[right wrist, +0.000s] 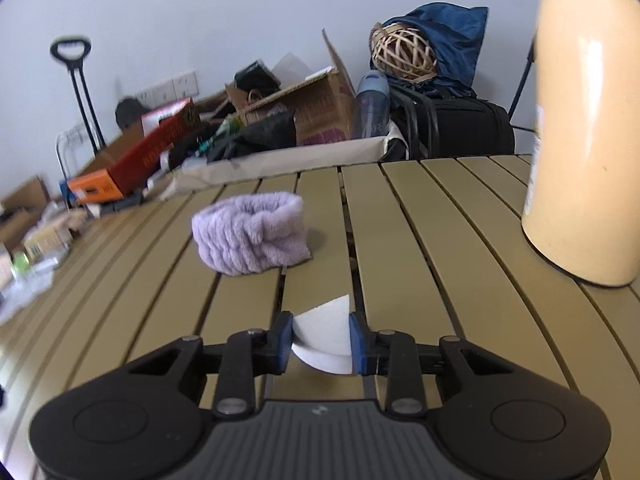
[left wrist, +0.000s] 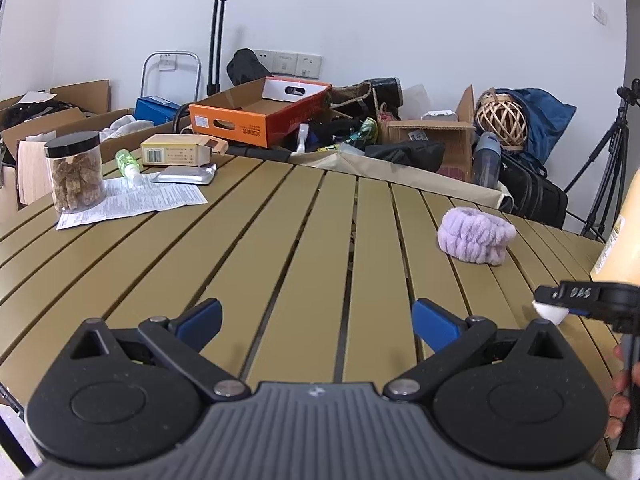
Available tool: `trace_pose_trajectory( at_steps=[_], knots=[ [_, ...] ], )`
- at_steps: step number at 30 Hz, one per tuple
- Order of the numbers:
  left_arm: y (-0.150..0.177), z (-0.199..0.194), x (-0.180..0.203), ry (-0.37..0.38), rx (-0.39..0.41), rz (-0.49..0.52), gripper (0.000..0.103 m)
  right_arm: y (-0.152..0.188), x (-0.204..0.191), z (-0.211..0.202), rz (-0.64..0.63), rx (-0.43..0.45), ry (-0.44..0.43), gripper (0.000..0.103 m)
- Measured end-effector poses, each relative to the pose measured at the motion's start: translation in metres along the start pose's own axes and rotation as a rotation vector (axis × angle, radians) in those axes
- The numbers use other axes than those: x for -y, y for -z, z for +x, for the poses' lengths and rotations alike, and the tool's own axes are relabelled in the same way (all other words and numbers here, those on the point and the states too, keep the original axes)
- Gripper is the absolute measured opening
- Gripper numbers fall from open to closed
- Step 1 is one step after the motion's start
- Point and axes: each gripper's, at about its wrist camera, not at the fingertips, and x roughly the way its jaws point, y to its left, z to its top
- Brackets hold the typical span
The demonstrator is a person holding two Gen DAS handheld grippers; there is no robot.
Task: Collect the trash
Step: 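Close the right gripper on the white paper scrap, then lift the paper scrap with the right gripper while the left gripper closes on the lavender headband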
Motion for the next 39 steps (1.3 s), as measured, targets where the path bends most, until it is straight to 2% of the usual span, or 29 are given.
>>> trace_pose_trajectory(
  at_steps=[6, 18, 27, 39],
  knots=[
    [0.005, -0.002, 0.013, 0.036, -0.015, 0.020, 0.103, 0.002, 0.039, -0.030, 0.188, 0.061, -0.116, 0.027],
    [0.018, -0.019, 0.058, 0.085, -0.025, 0.071, 0.103, 0.023, 0.139, -0.086, 0.415, 0.189, -0.186, 0.026],
    [-0.017, -0.016, 0.111, 0.093, 0.005, 0.146, 0.103, 0.030, 0.191, -0.082, 0.544, 0.233, -0.201, 0.026],
    [-0.057, 0.040, 0.158, 0.089, -0.047, 0.170, 0.103, 0.033, 0.227, -0.076, 0.606, 0.246, -0.217, 0.026]
  ],
)
